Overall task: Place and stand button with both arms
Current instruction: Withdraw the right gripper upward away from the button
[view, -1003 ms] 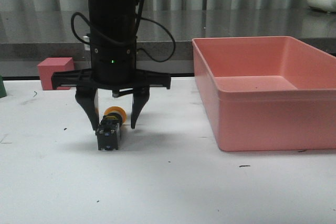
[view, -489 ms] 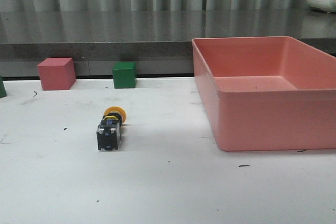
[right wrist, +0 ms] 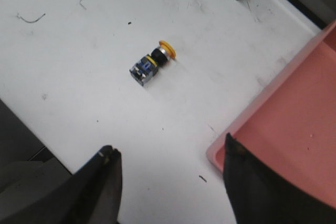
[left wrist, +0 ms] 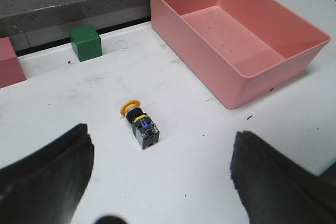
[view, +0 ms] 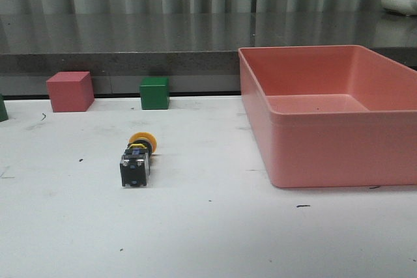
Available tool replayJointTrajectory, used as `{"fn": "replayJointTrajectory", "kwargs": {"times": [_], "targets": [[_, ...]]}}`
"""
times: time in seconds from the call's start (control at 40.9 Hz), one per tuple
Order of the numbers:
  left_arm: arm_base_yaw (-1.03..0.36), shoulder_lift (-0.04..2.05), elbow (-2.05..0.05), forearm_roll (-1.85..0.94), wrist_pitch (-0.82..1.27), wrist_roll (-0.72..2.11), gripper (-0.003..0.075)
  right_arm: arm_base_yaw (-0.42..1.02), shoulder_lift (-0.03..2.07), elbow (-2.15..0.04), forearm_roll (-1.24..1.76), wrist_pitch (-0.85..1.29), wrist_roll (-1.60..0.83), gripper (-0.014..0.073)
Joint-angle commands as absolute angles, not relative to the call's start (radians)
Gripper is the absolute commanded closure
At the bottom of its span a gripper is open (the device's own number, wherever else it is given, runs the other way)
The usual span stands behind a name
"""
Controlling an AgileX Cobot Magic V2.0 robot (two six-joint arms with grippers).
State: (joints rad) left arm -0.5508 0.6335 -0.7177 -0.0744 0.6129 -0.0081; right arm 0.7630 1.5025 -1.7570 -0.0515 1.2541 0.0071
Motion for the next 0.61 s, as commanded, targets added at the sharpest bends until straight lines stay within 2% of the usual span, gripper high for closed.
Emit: {"fn": "replayJointTrajectory", "kwargs": {"times": [0.0,0.587], "targets": [[-0.558,0.638,-0.753,-0.085,0.542,-0.011,0.0195,0.762,1.37,-1.672,-0.062,1.177,-0.007,0.0144],[-0.558,0.638,-0.753,-0.085,0.542,-0.011,0.0195,0.762,0.826,-1.037,-0.062,0.877,-0.007,0.0144]]}}
